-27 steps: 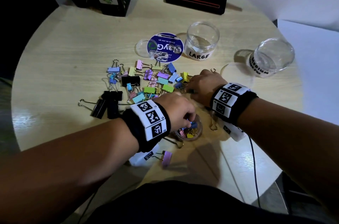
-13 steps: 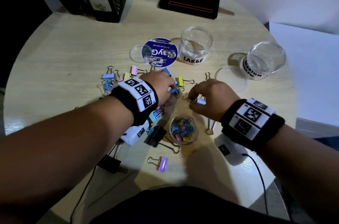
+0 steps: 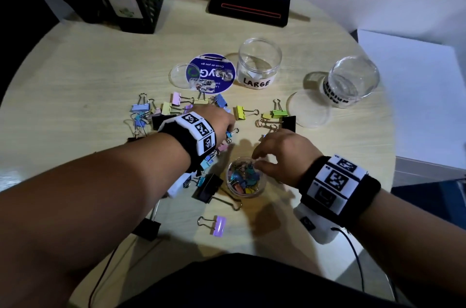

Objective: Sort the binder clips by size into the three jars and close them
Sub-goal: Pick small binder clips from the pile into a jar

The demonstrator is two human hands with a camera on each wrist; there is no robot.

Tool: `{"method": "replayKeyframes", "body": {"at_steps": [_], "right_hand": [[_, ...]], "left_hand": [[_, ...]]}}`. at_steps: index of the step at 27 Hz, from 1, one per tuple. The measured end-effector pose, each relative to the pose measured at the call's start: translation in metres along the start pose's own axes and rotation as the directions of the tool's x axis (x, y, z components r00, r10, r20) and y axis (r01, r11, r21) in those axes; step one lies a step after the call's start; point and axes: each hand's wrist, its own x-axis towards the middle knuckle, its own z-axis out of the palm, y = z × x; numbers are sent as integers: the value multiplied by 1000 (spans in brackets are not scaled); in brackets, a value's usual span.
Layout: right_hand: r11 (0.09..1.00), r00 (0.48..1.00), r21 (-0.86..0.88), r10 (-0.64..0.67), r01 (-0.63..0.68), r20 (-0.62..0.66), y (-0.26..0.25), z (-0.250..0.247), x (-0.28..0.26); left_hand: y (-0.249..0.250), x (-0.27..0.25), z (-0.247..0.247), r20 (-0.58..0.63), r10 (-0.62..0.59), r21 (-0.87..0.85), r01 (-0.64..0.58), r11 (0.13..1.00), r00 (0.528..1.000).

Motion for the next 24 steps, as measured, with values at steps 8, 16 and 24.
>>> {"method": "replayKeyframes", "body": {"at_steps": [8, 16, 24], "right_hand": [[983, 987, -90, 161, -162, -20, 23, -13, 30], [969, 965, -241, 113, -55, 235, 4, -3, 69], [941, 975, -335, 33, 44, 220, -2, 4, 68]], "left_hand": [[15, -47, -15, -130, -73, -469, 4, 883, 989], [28, -55, 2, 74, 112, -264, -89, 960, 991], [-8, -50, 9, -144, -229, -269, 184, 945, 963]]}}
